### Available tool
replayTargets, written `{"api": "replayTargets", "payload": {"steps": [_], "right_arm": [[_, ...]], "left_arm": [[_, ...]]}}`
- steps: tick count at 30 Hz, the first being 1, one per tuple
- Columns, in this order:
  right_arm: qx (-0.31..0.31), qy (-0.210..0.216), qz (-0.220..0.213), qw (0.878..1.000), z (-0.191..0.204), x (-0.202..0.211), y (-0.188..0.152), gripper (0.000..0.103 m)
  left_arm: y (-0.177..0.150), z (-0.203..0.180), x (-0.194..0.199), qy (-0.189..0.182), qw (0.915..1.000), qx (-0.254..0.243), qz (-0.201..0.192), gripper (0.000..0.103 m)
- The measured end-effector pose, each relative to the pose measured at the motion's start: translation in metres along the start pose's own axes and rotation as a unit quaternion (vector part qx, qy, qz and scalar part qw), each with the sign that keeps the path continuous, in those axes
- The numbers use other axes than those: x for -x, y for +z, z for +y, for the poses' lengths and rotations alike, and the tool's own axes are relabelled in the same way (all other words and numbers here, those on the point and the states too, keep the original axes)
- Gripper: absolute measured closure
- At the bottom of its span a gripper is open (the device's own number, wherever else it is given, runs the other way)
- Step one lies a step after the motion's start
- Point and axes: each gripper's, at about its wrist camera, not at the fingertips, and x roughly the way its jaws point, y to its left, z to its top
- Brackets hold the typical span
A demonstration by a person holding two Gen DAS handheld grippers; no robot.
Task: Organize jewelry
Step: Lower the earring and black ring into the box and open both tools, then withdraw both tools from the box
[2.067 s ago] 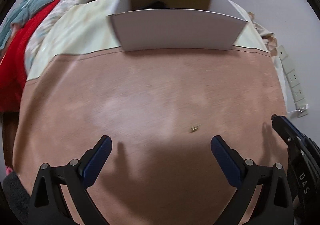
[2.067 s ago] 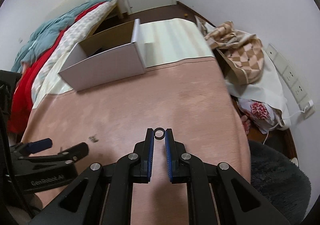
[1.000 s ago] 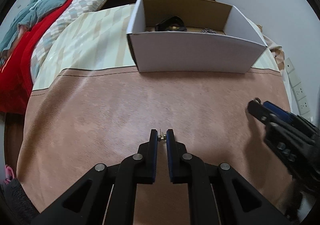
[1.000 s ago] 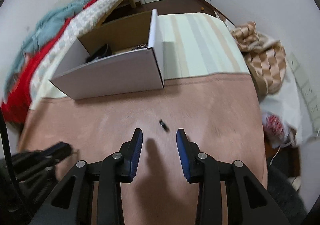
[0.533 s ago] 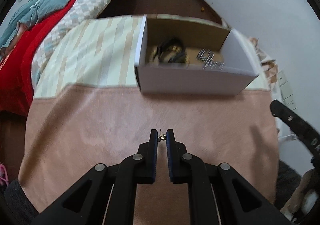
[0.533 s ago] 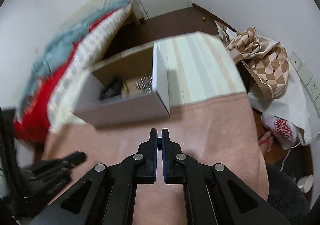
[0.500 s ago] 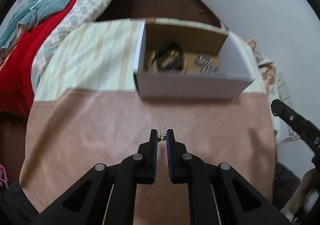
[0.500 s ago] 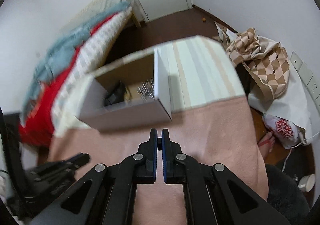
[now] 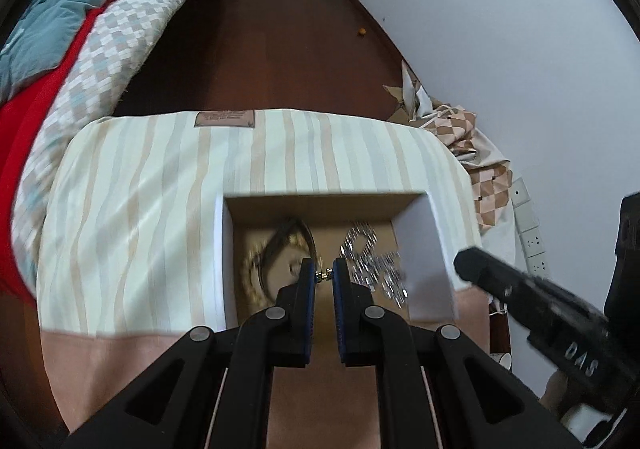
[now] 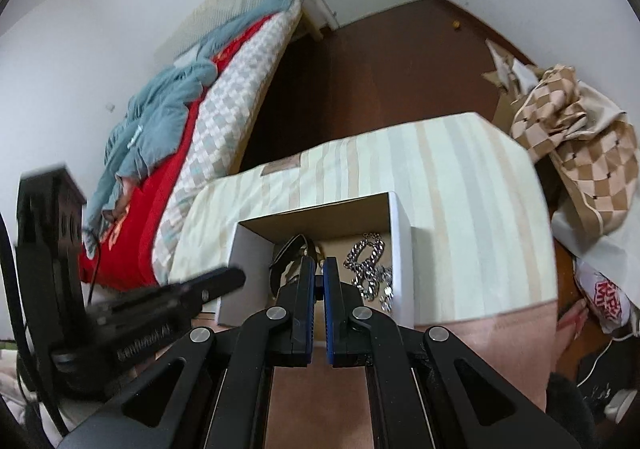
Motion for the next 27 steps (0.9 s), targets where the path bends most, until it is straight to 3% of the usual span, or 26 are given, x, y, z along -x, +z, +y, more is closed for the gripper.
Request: {"api": "replayTargets", "payload": {"steps": [7,8,10,11,12,14,19,21,27], "right_arm": [[-0.011,0.019,0.056,0.998,-0.002,-0.041,0.018,0.098],[-0.014,0.021,0.063,0.998,-0.002,-0.044,0.02,0.096],[-0.018,0.018,0.067,0.997,-0.004,-0.047,0.02,0.082],[-0.021,0.02,0.07,0.997,-0.004,-0.047,0.02,0.069],[-0.024,0.022,0.071,0.997,-0.005,-0.047,0.021,0.065],[-0.022,0.012,0.066,0.997,-0.004,-0.043,0.019,0.065],[-0.013,-0.022,0.051,0.998,0.0,-0.024,0.013,0.064],[-0.003,-0.051,0.037,0.998,0.002,-0.01,0.009,0.049],[0.051,-0.174,0.008,0.983,0.021,0.018,-0.003,0.003]], "left_arm": [[0.025,0.015,-0.024,-0.021,0.9988,0.025,0.037,0.095],[0.028,0.018,-0.025,-0.018,0.9987,0.029,0.038,0.093],[0.029,0.021,-0.021,-0.007,0.9991,0.028,0.032,0.087],[0.029,0.022,-0.019,0.003,0.9993,0.026,0.028,0.074],[0.029,0.024,-0.016,0.011,0.9993,0.026,0.025,0.054],[0.026,0.029,-0.008,0.026,0.9992,0.03,0.01,0.034],[0.014,0.039,0.009,0.073,0.9968,0.032,-0.006,0.027],[0.005,0.04,0.016,0.09,0.9954,0.03,-0.012,0.017],[-0.024,0.034,0.037,0.146,0.9886,0.012,-0.033,0.002]]}}
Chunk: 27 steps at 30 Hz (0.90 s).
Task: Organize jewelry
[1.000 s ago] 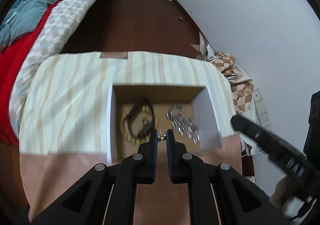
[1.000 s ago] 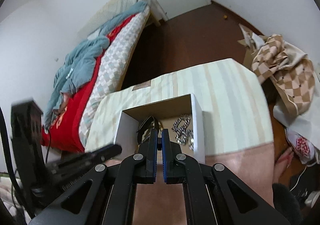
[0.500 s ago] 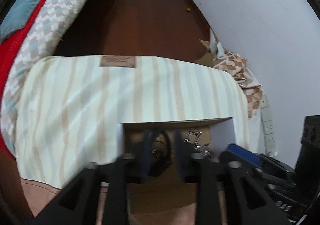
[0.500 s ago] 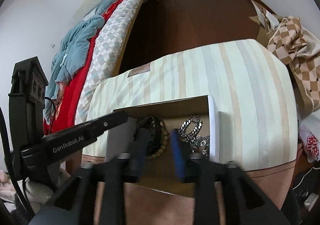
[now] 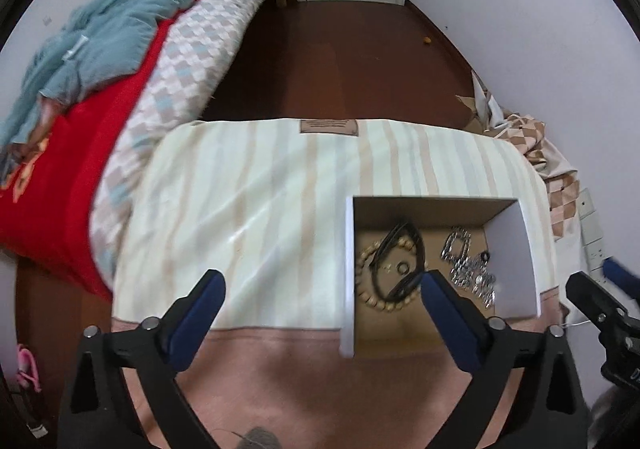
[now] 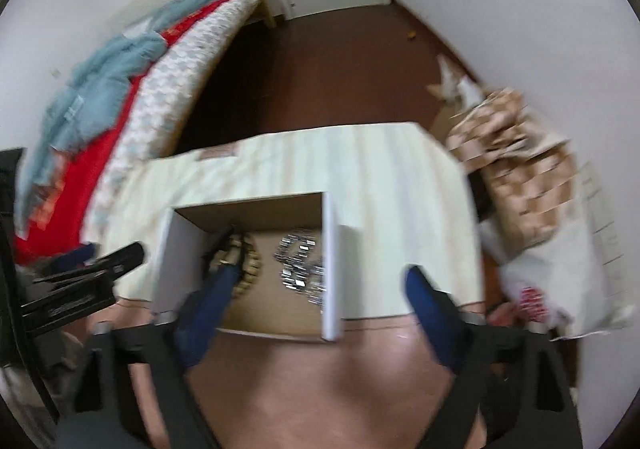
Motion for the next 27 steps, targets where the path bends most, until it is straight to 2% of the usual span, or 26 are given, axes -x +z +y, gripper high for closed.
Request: {"api": "replayTargets", "payload": {"steps": [4,7,14,27], "right_arm": [[0.028,-0.056,-0.003,0.998,0.01,0.014,-0.011,0.0],[0.029,-0.08,-0.006,0.996,0.012,0.026,-0.02,0.0],[0.015,-0.085,-0.034,0.996,0.016,0.081,-0.042,0.0],[0.035,-0.081,-0.118,0.989,0.036,0.222,-0.077,0.0]], "left_arm": [[-0.014,-0.002,0.017,0.013,0.9998,0.001,-0.011,0.002],[-0.023,-0.003,0.037,0.02,0.9995,0.001,-0.023,0.002],[-0.049,-0.007,0.094,0.017,0.9988,-0.001,-0.046,0.002],[-0.089,-0.007,0.211,0.008,0.9945,0.007,-0.104,0.002]]}}
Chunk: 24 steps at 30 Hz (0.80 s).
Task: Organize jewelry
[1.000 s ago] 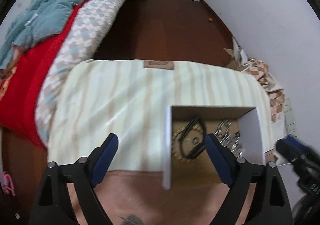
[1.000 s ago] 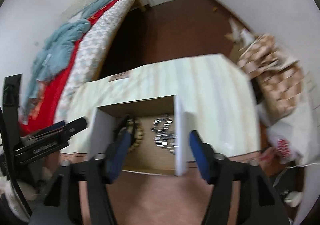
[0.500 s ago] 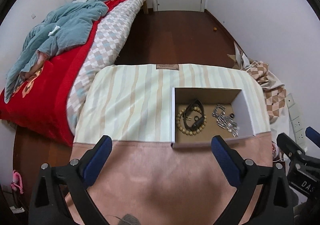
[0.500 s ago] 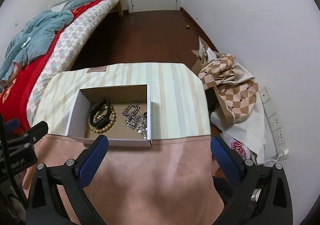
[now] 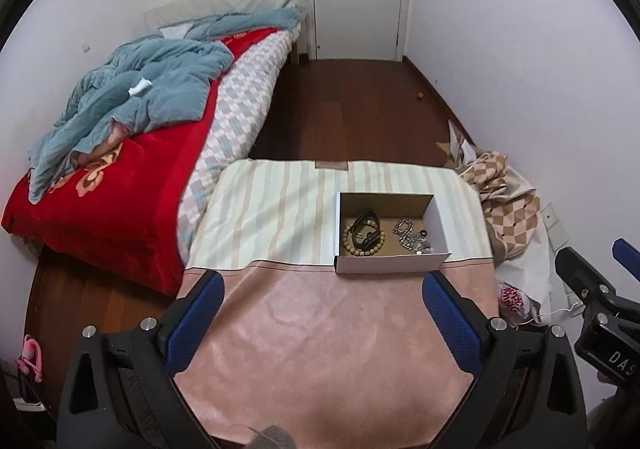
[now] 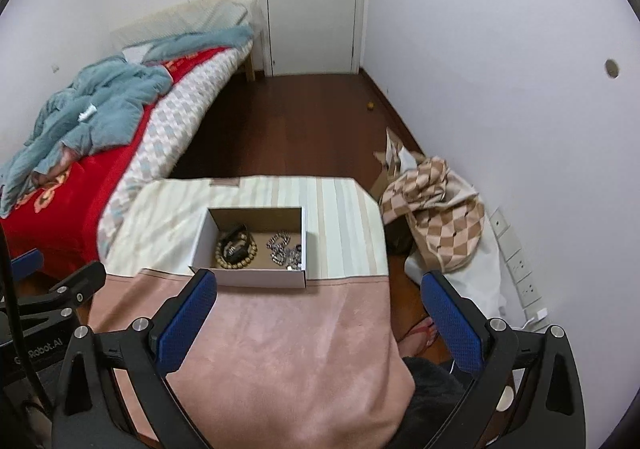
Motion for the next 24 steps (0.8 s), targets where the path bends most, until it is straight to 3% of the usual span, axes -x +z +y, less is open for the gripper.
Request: {"api": "replayTargets", "payload": {"steps": [13,24], "right_arm": [[0.014,0.0,-0.074,0.997,0.004,0.112,0.009,0.0],[0.017,0.01,-0.063,0.998,0.007,0.119,0.015,0.0]], "left_arm": [[0.001,0.009,0.081,-0.012,0.9984,0.01,-0.055,0.002],[0.005,0.012,0.089,-0.009,0.9984,0.014,-0.053,0.002]]}}
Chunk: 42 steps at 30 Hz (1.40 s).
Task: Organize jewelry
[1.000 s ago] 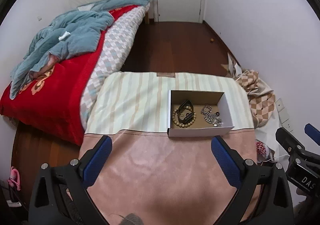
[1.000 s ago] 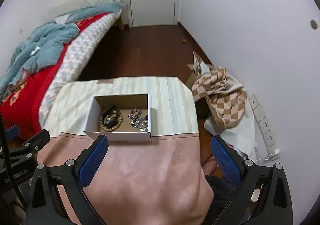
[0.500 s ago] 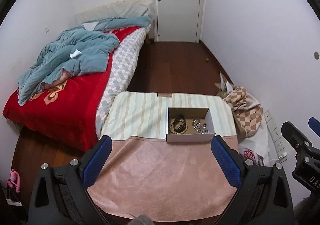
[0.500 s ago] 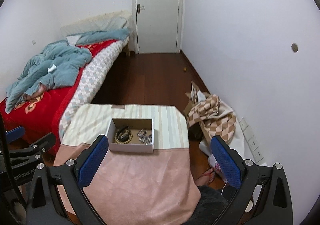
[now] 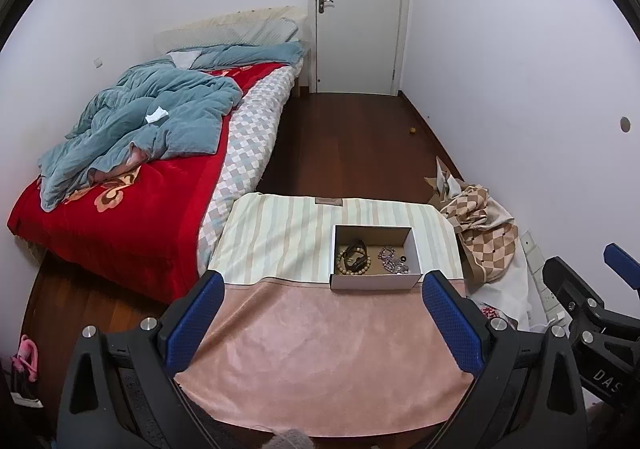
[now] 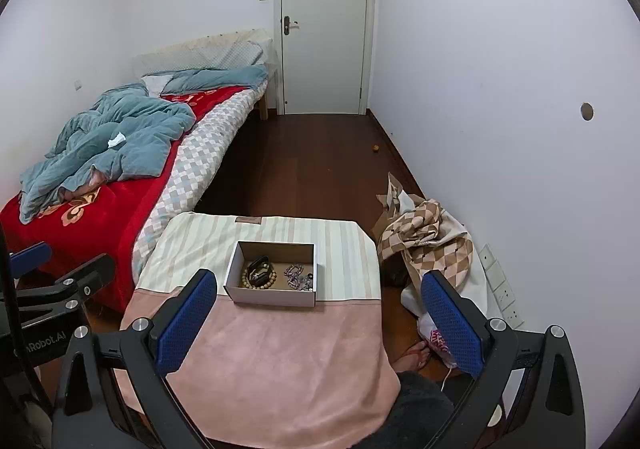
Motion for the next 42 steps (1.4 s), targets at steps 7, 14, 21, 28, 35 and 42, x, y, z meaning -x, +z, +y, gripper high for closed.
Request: {"api": "replayTargets", "payload": {"steps": [7,14,21,28,35,42], "right_arm": [[0.001,-0.013,0.008,1.0,0.0,-0.02,0.011,0.0],[-0.006,-0.026,0.027,0.999,-0.005,-0.056,0.027,0.0],[-0.007,-0.029,0.053,0.998,-0.01,-0.087,0.035,0.0],[-0.006,-0.032,0.074,0.997,-0.011,-0.105,0.032,0.0],[-0.003,-0.035,0.084,0.996,-0.011,-0.112,0.028,0.0],[-0.002,-0.033,0.085,0.996,-0.011,-0.112,0.028,0.0]], "left_arm": [[0.012,-0.001,-0.021,0.012,0.9997,0.012,0.015,0.002],[0.025,-0.002,-0.052,0.022,0.9988,0.012,0.041,0.002],[0.032,-0.007,-0.073,0.023,0.9976,0.006,0.065,0.002],[0.034,-0.012,-0.087,0.024,0.9963,-0.003,0.082,0.002],[0.035,-0.013,-0.089,0.027,0.9962,-0.003,0.083,0.002],[0.034,-0.012,-0.088,0.027,0.9966,-0.001,0.078,0.002]]}}
